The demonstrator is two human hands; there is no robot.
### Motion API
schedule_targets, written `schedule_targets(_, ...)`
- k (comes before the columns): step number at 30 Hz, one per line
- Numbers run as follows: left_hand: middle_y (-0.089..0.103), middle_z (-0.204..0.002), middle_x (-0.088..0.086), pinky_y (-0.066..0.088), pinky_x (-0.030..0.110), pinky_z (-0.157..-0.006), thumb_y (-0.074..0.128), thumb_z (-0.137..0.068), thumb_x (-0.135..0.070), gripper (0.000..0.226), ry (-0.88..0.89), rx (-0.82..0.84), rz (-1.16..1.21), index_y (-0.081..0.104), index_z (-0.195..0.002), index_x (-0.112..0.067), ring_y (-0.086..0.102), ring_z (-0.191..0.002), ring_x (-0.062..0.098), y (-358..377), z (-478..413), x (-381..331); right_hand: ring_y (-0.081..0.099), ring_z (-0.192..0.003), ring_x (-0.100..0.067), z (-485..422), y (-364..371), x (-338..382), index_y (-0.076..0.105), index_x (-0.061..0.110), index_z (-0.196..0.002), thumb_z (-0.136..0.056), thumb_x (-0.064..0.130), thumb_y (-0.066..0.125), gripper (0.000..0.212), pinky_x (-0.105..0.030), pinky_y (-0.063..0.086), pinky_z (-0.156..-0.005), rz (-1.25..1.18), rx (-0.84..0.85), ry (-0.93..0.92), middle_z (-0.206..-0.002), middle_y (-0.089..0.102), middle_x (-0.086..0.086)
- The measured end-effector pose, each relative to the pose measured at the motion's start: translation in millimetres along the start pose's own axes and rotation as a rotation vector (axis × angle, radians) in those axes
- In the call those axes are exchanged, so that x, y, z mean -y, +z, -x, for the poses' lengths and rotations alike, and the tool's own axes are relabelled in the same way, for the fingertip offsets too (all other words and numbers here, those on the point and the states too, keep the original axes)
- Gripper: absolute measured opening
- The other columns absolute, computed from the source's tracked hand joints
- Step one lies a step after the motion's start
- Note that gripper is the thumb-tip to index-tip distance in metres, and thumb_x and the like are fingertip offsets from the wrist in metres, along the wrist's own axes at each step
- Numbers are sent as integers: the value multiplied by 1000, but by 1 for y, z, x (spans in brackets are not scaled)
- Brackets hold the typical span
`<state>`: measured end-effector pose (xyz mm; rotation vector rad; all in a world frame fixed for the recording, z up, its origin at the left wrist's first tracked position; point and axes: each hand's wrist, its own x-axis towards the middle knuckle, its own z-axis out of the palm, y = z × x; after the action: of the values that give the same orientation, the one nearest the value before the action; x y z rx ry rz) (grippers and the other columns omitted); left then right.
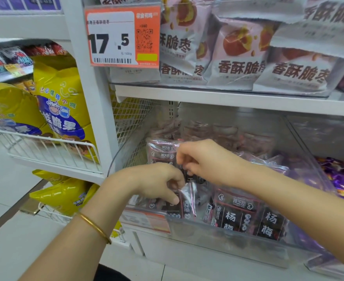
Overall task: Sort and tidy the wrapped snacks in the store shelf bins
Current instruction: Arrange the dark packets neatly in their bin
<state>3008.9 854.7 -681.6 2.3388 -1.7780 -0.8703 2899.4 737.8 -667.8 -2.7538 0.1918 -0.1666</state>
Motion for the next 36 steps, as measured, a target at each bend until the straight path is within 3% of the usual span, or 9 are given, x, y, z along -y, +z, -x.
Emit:
schedule_targets(3,46,-76,-12,38,20,-62,73,-78,-19,30,-48,-61,-15,45,-73,-28,46,-69,7,-10,9,5,59,-95,-21,-4,8,-3,60,10,-105,-83,-1,53,25,-32,48,-83,130,273,-1,-103,64,-5)
schedule_targets(6,44,-79,-10,35,22,-60,69,-82,-22,19,-117,-121,-73,51,-87,-19,44,-70,8,-16,15,6,56,-94,-22,-9,15,-2,53,12,-117,-81,9,65,38,-27,44,-72,316,506,-14,-104,59,-3)
schedule_targets(12,50,-87,1,43,25,-57,63,-86,-14,21,-211,-305,14,47,-100,-15,56,-76,20,-26,23,13,57,-95,-23,-20,29,6,34,18,-140,-76,30,75,77,-31,47,-72,651,768,-63,-127,54,-2)
schedule_targets(18,53,-78,0,57,36,-63,53,-91,-7,17,-241,-269,96,48,-95,-23,62,-63,19,-22,23,19,57,-101,-26,-22,34,8,41,11,-132,-77,31,74,67,-32,42,-59,741,747,-98,-134,41,-2)
schedule_targets(22,53,-82,3,54,34,-62,52,-92,-6,14,-291,-300,157,49,-95,-20,64,-53,17,-21,23,19,51,-86,-23,-22,35,9,48,13,-128,-76,34,74,62,-30,40,-53,763,747,-114,-131,41,-3)
schedule_targets(27,58,-91,8,53,32,-55,51,-88,1,14,-416,-377,69,54,-93,-12,67,-61,25,-19,17,11,55,-105,-27,-20,33,1,48,17,-126,-72,29,78,63,-30,37,-64,636,689,-160,-125,46,-2)
schedule_targets(30,58,-75,8,51,31,-58,52,-88,-2,7,-460,-421,-25,52,-85,-8,63,-64,26,-18,13,8,56,-102,-25,-18,30,-3,47,21,-128,-71,27,78,66,-28,35,-65,562,646,-162,-116,57,-2)
schedule_targets(33,57,-86,9,46,32,-59,51,-89,-6,5,-441,-445,-64,49,-94,-8,60,-69,25,-17,12,9,51,-90,-21,-14,26,-7,51,20,-117,-70,29,78,55,-29,38,-64,519,576,-170,-102,57,-2)
schedule_targets(36,59,-95,12,54,43,-74,53,-89,-15,32,-343,-360,97,33,-113,-16,63,-81,27,-22,24,12,53,-86,-23,-10,25,-13,50,15,-103,-68,31,79,47,-35,48,-67,439,501,-145,-92,54,-3)
